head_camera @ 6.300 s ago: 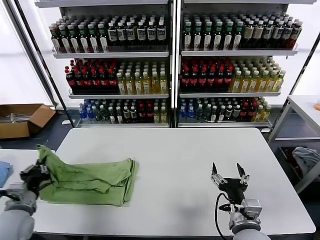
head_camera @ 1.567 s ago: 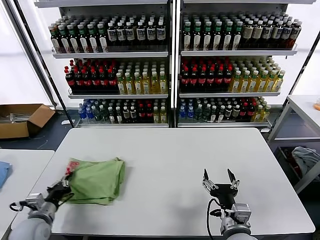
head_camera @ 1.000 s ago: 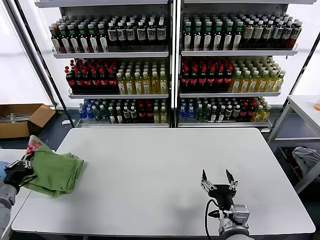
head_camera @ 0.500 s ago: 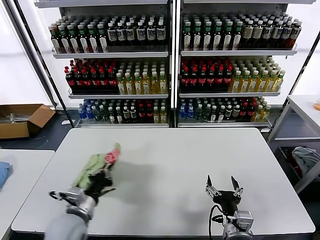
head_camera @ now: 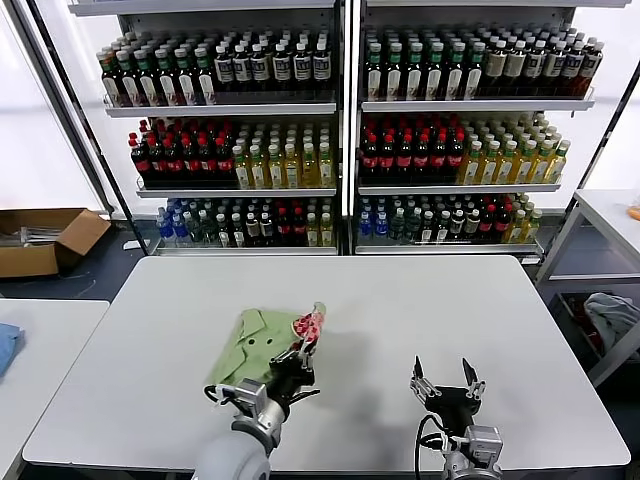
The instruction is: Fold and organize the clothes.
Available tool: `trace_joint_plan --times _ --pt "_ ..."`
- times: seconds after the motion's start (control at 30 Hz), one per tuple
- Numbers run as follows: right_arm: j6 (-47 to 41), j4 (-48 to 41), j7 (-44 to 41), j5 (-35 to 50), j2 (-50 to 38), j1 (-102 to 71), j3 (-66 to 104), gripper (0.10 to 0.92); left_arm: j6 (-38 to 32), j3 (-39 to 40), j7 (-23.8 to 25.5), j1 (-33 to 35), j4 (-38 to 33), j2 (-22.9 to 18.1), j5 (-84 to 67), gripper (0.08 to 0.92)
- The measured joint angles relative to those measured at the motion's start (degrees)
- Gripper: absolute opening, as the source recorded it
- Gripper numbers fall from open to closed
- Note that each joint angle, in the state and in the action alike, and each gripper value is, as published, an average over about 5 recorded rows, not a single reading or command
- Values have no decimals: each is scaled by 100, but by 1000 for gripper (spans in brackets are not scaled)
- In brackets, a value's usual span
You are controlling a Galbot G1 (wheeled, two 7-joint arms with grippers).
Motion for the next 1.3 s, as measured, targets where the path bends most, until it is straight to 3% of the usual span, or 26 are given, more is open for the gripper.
trace_joint_plan --times 0.33,0.7,1.07,1.3 --pt "-183 -166 46 157 -11 221 -165 823 -150 362 -231 -197 46 -384 -305 485" --pt "-732 -480 210 1479 35 967 -551 823 -115 -53 -564 -143 -157 -204 -225 790" --pt "-1127 -1057 595 2510 226 1791 -1025 810 -92 -827 -749 80 -310 96 18 823" --pt "-1235 -1315 745 2695 258 1989 -1261 706 -73 -1054 -800 135 -297 141 92 823"
